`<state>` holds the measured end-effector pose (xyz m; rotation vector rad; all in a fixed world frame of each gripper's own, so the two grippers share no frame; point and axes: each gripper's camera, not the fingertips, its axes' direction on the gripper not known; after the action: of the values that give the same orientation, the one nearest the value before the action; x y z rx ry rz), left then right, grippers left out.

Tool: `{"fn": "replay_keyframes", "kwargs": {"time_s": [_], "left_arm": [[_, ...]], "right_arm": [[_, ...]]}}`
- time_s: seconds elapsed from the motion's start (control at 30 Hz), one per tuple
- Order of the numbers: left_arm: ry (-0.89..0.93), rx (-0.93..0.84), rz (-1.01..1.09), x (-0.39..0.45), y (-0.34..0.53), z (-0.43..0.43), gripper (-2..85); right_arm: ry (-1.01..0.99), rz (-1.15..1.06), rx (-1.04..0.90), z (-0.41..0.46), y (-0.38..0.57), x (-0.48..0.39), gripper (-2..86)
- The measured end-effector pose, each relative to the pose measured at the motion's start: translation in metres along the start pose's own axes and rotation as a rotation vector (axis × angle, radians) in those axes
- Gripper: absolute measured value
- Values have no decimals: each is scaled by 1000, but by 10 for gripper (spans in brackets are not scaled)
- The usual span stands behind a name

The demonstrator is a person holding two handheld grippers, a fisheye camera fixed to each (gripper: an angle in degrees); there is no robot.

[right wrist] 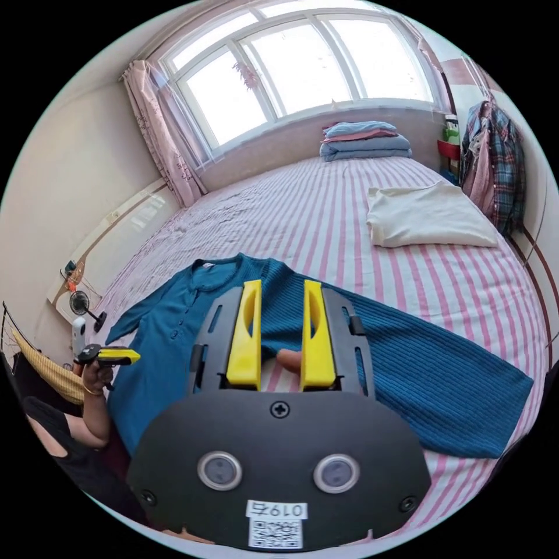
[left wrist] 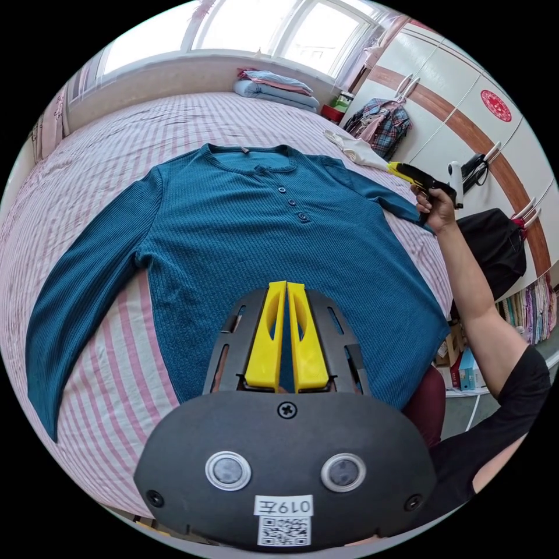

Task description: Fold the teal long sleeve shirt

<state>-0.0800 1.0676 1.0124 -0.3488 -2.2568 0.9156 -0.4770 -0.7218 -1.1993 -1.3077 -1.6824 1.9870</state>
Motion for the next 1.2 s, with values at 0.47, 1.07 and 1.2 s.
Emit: {"fn": "replay_keyframes", "kwargs": {"time_s": [0.47, 1.07, 1.2], "left_arm": [[-49, -10, -21, 29, -34, 21, 10], [-98, -25, -30, 68, -90, 59, 12], [-103, -22, -36, 75, -104, 67, 11]], "right_arm": [[300, -291, -361, 112, -24, 42, 77], [171, -264, -434, 148, -1, 83, -6], [215, -203, -358, 132, 5, 89, -8]]}}
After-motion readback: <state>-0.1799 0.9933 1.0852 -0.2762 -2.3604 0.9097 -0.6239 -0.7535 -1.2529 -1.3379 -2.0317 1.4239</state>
